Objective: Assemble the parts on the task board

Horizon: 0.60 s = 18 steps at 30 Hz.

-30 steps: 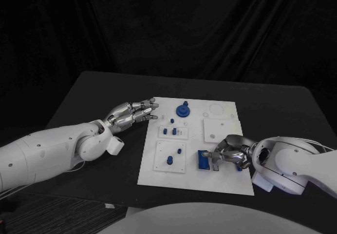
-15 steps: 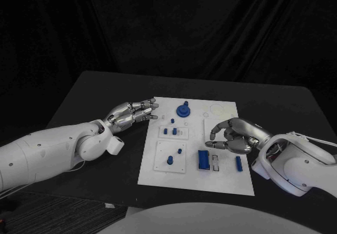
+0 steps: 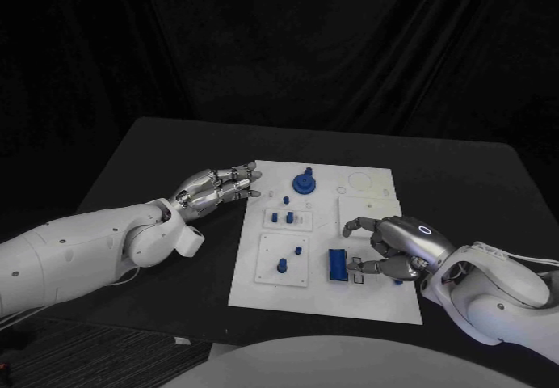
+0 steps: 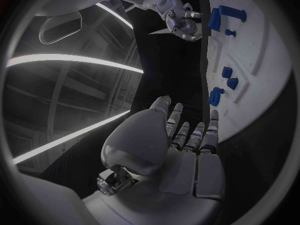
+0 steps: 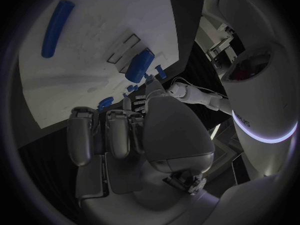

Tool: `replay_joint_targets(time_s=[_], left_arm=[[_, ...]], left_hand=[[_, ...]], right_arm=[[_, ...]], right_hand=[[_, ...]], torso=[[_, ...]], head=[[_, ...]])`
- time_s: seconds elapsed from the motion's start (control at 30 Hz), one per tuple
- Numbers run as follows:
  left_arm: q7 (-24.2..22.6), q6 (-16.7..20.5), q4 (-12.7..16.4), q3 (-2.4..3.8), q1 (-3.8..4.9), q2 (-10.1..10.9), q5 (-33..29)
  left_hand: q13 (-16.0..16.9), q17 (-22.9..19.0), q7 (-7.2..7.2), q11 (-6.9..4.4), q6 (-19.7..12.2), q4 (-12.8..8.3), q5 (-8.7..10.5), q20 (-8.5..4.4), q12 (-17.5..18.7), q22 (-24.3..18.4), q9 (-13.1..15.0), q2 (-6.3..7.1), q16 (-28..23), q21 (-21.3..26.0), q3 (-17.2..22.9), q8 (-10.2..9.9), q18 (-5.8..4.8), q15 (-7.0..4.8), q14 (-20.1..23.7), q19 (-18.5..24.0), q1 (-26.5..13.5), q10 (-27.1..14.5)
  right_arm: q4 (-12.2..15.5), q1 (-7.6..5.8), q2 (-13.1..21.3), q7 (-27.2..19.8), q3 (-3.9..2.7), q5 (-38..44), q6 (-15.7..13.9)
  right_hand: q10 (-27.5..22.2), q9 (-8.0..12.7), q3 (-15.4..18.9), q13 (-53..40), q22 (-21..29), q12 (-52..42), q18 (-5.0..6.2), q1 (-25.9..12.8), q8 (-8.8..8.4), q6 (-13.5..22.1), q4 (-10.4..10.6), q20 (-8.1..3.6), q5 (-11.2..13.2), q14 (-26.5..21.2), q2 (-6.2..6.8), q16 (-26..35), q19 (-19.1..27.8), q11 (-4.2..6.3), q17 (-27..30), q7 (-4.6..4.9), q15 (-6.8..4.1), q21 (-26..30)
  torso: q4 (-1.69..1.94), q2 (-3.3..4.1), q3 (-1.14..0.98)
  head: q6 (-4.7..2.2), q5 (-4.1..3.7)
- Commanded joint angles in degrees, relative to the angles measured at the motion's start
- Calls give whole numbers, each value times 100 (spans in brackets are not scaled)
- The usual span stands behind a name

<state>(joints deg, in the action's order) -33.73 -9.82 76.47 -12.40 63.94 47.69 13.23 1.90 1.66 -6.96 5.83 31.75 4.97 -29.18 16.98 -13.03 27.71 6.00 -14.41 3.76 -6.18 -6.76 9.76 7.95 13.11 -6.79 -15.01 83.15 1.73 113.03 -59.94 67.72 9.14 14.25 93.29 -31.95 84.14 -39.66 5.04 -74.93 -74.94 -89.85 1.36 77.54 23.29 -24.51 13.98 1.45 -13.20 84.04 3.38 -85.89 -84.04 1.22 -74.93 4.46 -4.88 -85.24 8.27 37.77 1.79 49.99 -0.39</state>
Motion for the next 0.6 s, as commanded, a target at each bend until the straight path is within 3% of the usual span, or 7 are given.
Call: replay_joint_targets(time_s=[0.03,0.17,0.27,0.37,0.6], left_arm=[[-132,-5,25,5,-12,12,-33],[-125,-14,33,5,-23,24,-33],[-123,-16,37,5,-29,24,-33],[-118,-20,43,5,-35,24,-33],[-111,-24,52,5,-42,24,-33]], left_hand=[[7,3,-6,5,38,-33,-23,-34,-27,-5,6,4,36,-10,10,34,-66,-57,-2,-14,-36,49],[7,3,-6,5,38,-33,-23,-34,-27,-5,6,4,36,-10,10,34,-66,-57,-2,-14,-36,49],[7,3,-6,5,38,-33,-23,-34,-27,-5,6,4,36,-10,10,34,-66,-57,-2,-14,-36,49],[8,4,-8,11,41,-40,-32,-35,-32,-12,6,-3,40,-8,23,35,-64,-62,-5,-12,-36,53],[8,4,-8,11,41,-40,-32,-35,-32,-12,6,-3,40,-8,23,35,-64,-62,-5,-12,-36,53]], right_arm=[[-9,115,-16,-111,-2,787,-196],[-26,221,-42,5,-2,925,-128],[-41,257,-58,71,-2,966,-101],[-44,279,-76,123,-2,990,-81],[-59,293,-122,221,-2,1006,-17]], right_hand=[[586,175,-128,-1507,-1315,-15,6,-76,83,309,288,3,335,350,368,58,-342,-11,-149,-2,4,60],[586,295,-156,-1507,-1307,-15,12,-295,246,422,304,6,643,346,635,74,-333,-12,-122,7,10,84],[586,350,-120,-1507,-1301,-15,16,-362,315,451,309,8,755,344,722,81,-327,-16,-110,13,13,100],[586,384,-156,-1507,-1302,-15,16,-351,364,450,304,11,730,343,671,86,-329,-20,-101,16,16,98],[586,566,-263,-1507,-1299,-15,18,-301,564,462,289,18,341,344,516,94,-327,-26,-96,22,22,109]], torso=[[-27,-3,1],[-8,-1,-1],[11,-7,-1],[12,-4,0],[15,-6,7]], head=[[1,10],[1,-15],[1,-27],[1,-25],[1,-34]])
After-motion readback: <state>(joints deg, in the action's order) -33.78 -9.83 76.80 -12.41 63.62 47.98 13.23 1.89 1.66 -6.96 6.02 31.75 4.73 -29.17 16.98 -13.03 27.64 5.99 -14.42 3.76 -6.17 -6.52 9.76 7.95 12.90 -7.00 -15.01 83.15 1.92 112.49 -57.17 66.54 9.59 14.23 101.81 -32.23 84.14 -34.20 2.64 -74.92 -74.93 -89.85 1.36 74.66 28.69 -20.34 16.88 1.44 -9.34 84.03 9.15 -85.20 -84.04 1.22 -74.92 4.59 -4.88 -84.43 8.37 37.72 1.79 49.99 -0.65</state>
